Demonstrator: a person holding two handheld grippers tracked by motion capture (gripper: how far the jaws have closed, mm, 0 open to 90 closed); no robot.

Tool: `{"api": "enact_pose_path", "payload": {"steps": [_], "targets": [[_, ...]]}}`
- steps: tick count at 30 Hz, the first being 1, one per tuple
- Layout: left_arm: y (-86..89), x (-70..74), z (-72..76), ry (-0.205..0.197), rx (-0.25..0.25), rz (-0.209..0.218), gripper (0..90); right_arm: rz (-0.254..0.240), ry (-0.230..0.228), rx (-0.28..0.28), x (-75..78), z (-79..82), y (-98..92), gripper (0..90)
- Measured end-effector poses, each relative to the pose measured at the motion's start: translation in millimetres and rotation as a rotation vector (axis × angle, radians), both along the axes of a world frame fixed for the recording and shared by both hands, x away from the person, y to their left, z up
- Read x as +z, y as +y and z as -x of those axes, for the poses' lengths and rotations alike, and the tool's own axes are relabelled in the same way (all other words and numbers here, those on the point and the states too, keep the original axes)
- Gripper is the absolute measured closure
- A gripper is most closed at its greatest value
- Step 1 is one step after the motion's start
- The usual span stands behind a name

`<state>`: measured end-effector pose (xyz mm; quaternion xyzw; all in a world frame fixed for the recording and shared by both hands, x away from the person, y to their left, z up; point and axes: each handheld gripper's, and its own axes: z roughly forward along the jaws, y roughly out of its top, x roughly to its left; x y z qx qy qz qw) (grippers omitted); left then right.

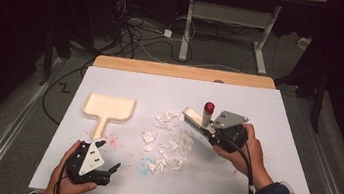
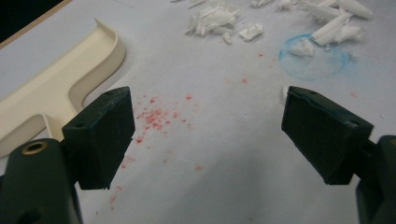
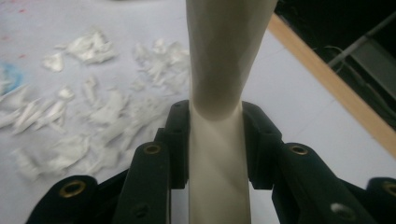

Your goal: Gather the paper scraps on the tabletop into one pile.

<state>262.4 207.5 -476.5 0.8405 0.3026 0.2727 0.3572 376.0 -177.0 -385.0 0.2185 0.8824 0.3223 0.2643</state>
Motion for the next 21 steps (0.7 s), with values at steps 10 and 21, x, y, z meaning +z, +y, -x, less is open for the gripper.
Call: {"api": "enact_pose_path", "payload": {"steps": [10, 21], "targets": [[-2.1, -4.6, -2.8, 0.015, -0.015, -0.041, 16.3, 0.009, -0.068, -0.165, -0.2, -60.8, 23.7, 68.0], [-4.1, -5.2, 0.8, 0.024, -0.018, -0.046, 16.3, 0.05, -0.096, -0.187, -32.8, -102.9, 52.0, 68.0]]}}
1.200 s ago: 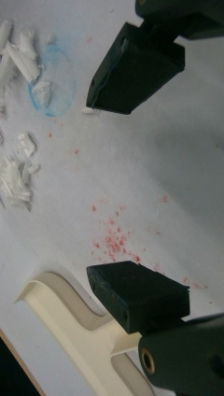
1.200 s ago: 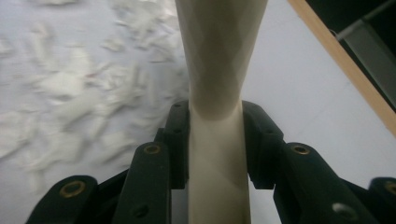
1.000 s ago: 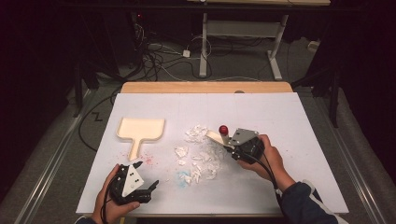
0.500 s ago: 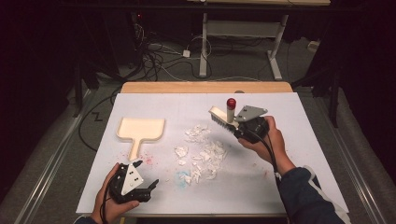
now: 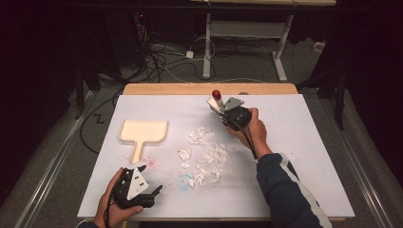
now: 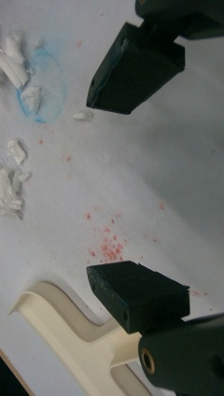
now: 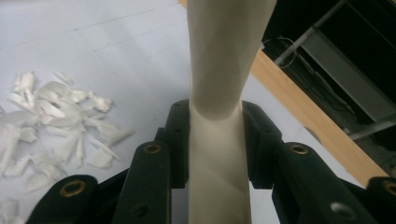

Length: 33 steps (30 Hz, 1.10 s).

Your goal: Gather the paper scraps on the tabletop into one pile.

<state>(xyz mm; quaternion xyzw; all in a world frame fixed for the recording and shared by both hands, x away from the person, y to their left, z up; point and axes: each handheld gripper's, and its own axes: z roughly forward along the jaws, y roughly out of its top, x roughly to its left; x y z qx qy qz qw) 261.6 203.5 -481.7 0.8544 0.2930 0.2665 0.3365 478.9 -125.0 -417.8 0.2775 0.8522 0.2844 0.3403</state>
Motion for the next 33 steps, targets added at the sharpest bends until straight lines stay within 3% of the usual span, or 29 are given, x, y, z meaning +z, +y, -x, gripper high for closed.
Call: {"api": "enact_pose_path", "payload": {"steps": [4, 6, 8, 11, 15, 19, 26, 29, 33], "targets": [[2.1, -0.6, 0.1, 0.004, 0.0, -0.004, 16.3, 0.021, 0.022, 0.096, -6.2, 3.1, 15.6, 68.0], [3.1, -0.1, 0.9, -0.002, 0.0, 0.001, 16.3, 0.012, 0.046, 0.206, -7.6, 7.9, 23.9, 67.9], [4.7, 0.5, 1.1, -0.005, 0.005, 0.009, 16.3, 0.051, 0.035, 0.271, -8.2, 14.9, 34.4, 67.9], [6.0, 0.8, 0.8, -0.005, 0.007, 0.014, 16.3, 0.051, 0.055, 0.369, -9.3, 26.0, 44.4, 67.9], [4.8, 0.5, 0.6, -0.008, -0.003, 0.009, 16.3, 0.062, 0.061, 0.476, -12.9, 42.2, 46.1, 67.7], [4.5, 1.0, 0.8, -0.006, -0.009, 0.006, 16.3, 0.076, 0.067, 0.572, -14.0, 59.9, 35.2, 67.5], [1.9, 1.6, 1.4, -0.009, -0.014, 0.002, 16.3, 0.018, 0.091, 0.675, -8.7, 86.4, 6.4, 67.7], [1.8, 1.8, 1.1, -0.011, -0.011, 0.004, 16.3, -0.009, 0.077, 0.67, -4.6, 95.6, -4.0, 67.9], [1.7, 2.7, 0.9, -0.01, -0.006, 0.009, 16.3, -0.066, 0.045, 0.628, 3.8, 95.2, -15.1, 68.0]]}}
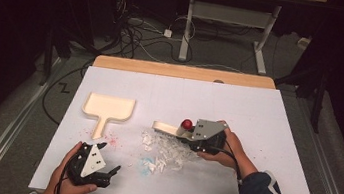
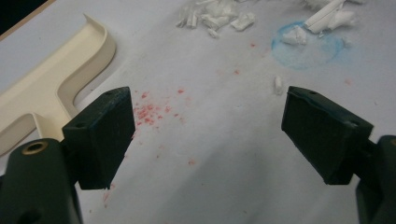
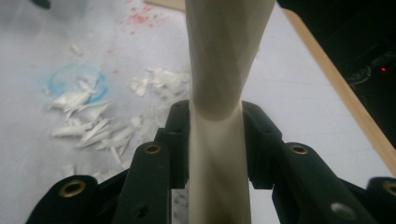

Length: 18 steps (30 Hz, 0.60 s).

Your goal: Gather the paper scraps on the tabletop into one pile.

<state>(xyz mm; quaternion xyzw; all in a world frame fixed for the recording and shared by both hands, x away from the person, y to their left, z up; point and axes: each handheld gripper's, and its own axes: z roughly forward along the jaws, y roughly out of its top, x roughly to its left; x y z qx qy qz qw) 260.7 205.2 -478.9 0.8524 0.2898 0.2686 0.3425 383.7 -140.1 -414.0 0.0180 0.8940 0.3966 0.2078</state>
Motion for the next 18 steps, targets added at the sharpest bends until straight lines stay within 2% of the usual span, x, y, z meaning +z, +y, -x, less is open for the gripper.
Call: {"api": "enact_pose_path", "payload": {"steps": [4, 8, 9, 12, 14, 16, 18], "targets": [[-0.4, 0.0, -0.1, 0.0, 0.001, 0.001, 16.3, -0.015, -0.02, -0.053, 8.1, -7.6, 0.5, 68.0], [0.3, 0.3, -0.8, 0.004, 0.004, 0.008, 16.3, 0.02, -0.078, -0.08, 9.7, -16.9, 19.6, 67.9], [0.5, 0.6, -0.8, 0.005, 0.001, 0.006, 16.3, 0.045, -0.101, -0.08, 8.8, -20.3, 26.2, 67.9], [1.2, 0.6, -0.5, 0.007, -0.006, 0.006, 16.3, 0.086, -0.119, -0.101, 1.5, -29.3, 46.9, 67.9], [2.2, 0.0, -0.5, 0.012, -0.005, 0.012, 16.3, 0.097, -0.098, -0.093, -4.0, -36.0, 58.4, 68.0], [3.6, -0.7, -1.1, 0.013, -0.005, 0.016, 16.3, 0.114, -0.102, -0.095, -10.5, -38.6, 70.0, 67.9], [4.5, -1.0, -0.8, 0.013, -0.004, 0.022, 16.3, 0.102, -0.071, -0.056, -15.1, -39.8, 77.6, 68.0]]}}
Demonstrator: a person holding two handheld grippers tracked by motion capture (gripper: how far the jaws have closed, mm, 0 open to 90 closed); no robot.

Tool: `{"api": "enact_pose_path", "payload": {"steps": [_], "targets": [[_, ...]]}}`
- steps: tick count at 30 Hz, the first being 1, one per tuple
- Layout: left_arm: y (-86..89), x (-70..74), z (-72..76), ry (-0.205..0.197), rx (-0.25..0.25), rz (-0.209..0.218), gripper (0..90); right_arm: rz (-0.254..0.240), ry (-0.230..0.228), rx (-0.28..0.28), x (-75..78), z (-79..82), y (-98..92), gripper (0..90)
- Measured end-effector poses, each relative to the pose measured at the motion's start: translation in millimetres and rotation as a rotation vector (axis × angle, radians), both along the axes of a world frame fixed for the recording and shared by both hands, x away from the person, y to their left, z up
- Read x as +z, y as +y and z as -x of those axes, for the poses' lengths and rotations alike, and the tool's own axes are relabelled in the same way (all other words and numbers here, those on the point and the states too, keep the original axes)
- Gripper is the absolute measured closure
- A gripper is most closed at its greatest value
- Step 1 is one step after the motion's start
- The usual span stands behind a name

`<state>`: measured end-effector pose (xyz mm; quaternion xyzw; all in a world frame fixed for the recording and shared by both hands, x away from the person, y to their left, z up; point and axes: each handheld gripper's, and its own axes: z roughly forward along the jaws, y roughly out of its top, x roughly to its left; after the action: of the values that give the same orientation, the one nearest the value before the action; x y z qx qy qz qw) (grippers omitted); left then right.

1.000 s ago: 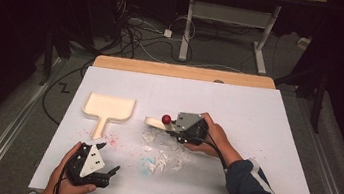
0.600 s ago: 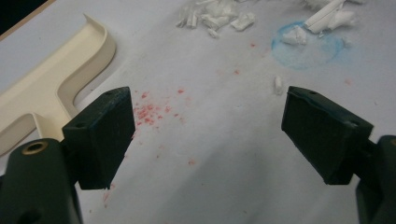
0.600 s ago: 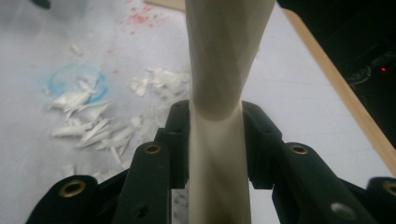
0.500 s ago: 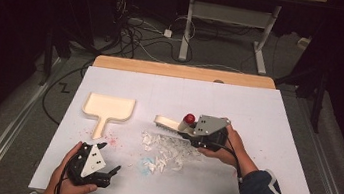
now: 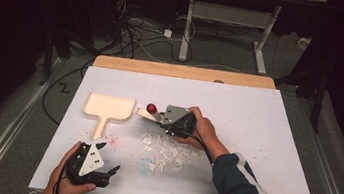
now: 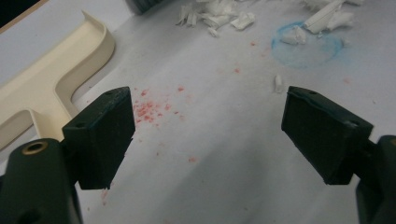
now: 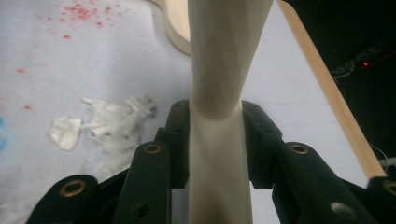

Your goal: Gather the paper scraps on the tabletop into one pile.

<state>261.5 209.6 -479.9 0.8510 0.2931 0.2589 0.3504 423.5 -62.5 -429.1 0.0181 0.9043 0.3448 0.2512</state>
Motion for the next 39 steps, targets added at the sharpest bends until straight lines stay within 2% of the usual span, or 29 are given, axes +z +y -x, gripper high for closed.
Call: {"api": "enact_pose_path", "payload": {"steps": [3, 4, 7, 10, 12, 16, 19, 21, 23, 26, 28, 31, 33, 35, 37, 38, 39], "targets": [[0.9, -0.3, 0.3, 0.003, -0.004, 0.0, 16.3, 0.051, 0.013, 0.058, -4.3, 7.1, 7.2, 67.6], [0.8, -0.4, 0.5, 0.003, -0.003, 0.002, 16.3, 0.043, 0.015, 0.052, -5.7, 11.4, 8.3, 67.5], [-0.3, -0.1, 1.1, 0.001, -0.008, -0.003, 16.3, 0.043, 0.043, 0.12, -4.9, 21.0, 0.5, 67.5], [-2.1, -0.1, 1.0, 0.0, -0.013, -0.015, 16.3, 0.041, 0.051, 0.169, -1.4, 30.5, -11.6, 67.5], [-3.2, -0.1, 1.4, 0.001, -0.015, -0.017, 16.3, 0.025, 0.076, 0.196, 2.4, 35.6, -20.9, 67.7], [-4.0, 0.8, 2.3, -0.004, -0.02, -0.022, 16.3, 0.014, 0.064, 0.23, 12.7, 45.3, -36.9, 67.9], [-2.6, 1.7, 1.9, -0.008, -0.013, -0.014, 16.3, -0.028, 0.048, 0.202, 21.0, 48.3, -45.8, 68.0], [-1.7, 2.4, 1.8, -0.012, -0.009, -0.005, 16.3, -0.041, 0.012, 0.157, 26.0, 45.5, -47.7, 67.9], [-1.2, 2.9, 1.7, -0.013, -0.005, 0.0, 16.3, -0.056, -0.002, 0.13, 29.9, 39.5, -48.8, 67.9], [-1.0, 2.6, 1.2, -0.01, -0.007, -0.001, 16.3, -0.079, -0.028, 0.054, 31.4, 27.6, -47.2, 67.9], [-1.0, 2.3, 0.7, -0.006, -0.005, -0.001, 16.3, -0.08, -0.028, 0.002, 29.7, 18.2, -44.6, 67.9], [-0.4, 2.1, 0.4, -0.003, -0.008, -0.002, 16.3, -0.042, -0.043, -0.063, 22.8, 3.8, -39.2, 67.9], [-0.4, 2.2, 0.6, -0.001, -0.008, 0.0, 16.3, 0.005, -0.056, -0.092, 15.5, -4.3, -35.3, 67.9], [-0.5, 1.9, 0.8, -0.001, -0.013, -0.002, 16.3, 0.041, -0.035, -0.117, 6.3, -10.7, -32.8, 67.9], [-0.6, 1.5, 0.9, 0.002, -0.014, -0.004, 16.3, 0.024, 0.013, -0.084, 5.2, -11.0, -33.8, 67.9], [-0.5, 1.3, 1.0, 0.004, -0.015, -0.001, 16.3, 0.04, 0.001, -0.077, 5.4, -9.5, -33.3, 67.9], [-0.4, 1.1, 1.0, 0.006, -0.016, -0.003, 16.3, 0.041, 0.014, -0.074, 4.9, -6.0, -32.7, 67.8]]}}
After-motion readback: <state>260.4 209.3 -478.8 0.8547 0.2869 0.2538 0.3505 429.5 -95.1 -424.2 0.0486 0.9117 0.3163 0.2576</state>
